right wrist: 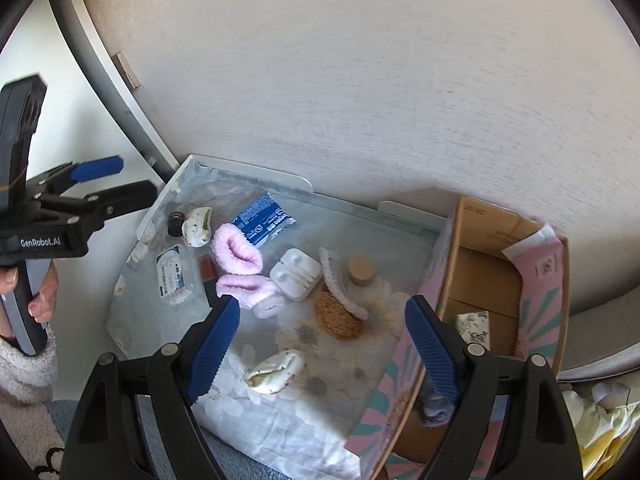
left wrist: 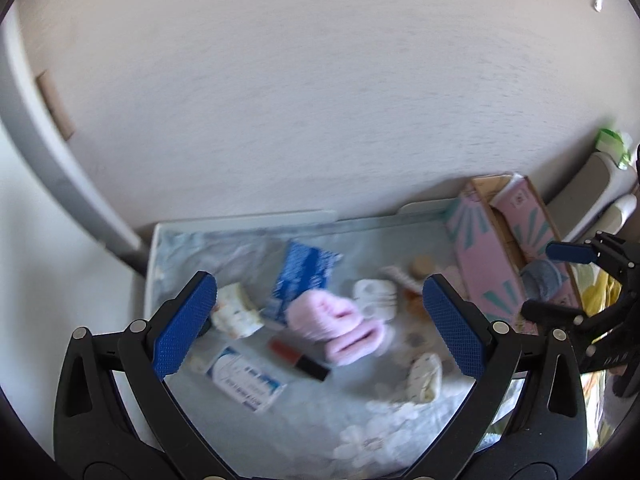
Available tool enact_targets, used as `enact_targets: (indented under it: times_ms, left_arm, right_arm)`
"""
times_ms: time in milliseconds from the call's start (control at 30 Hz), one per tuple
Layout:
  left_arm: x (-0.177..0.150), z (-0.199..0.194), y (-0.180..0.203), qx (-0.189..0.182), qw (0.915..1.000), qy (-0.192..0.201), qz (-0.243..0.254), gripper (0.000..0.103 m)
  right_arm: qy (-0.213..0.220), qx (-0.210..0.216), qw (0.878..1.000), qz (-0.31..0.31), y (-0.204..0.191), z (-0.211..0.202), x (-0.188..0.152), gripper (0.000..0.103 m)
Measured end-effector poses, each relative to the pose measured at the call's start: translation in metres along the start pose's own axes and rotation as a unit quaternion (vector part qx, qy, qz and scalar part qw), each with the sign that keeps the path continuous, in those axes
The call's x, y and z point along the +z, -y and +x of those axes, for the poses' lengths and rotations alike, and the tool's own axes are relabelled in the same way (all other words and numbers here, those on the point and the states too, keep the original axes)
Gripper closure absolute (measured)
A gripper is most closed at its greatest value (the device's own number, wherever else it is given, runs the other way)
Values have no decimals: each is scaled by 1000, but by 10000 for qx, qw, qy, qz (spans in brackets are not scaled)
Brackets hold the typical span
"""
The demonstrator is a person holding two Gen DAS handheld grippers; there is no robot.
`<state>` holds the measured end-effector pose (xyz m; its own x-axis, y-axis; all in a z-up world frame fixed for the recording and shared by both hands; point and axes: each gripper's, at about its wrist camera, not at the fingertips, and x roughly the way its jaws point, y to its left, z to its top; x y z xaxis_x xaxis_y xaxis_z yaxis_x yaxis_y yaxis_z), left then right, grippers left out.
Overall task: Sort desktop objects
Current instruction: 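Open both tools in the box and return them to the tray, then grasp the floss-pick box with the left tool while the right tool grasps the white sock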
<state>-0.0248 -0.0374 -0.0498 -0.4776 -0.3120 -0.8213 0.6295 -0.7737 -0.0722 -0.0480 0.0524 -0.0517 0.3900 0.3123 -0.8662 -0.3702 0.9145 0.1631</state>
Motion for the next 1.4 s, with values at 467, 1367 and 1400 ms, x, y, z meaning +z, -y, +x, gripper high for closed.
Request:
enact_targets:
  times_ms: [467,1367,1400]
  left_arm:
    - [-66,5,-83,638,9935,-246,-907,0]
    - [-147,127,-98,1113,9513,-1329,-2550,1]
    - [-147,127,-97,1099,9505,-1333,-2582,3]
  right_arm:
    - [-49,270,9981,546,-15,24,-7,21]
    - [-1061,-224,9865,1226,-44,131,-91,21]
    - [-1087,-225,9861,1234,-43,133,-91,21]
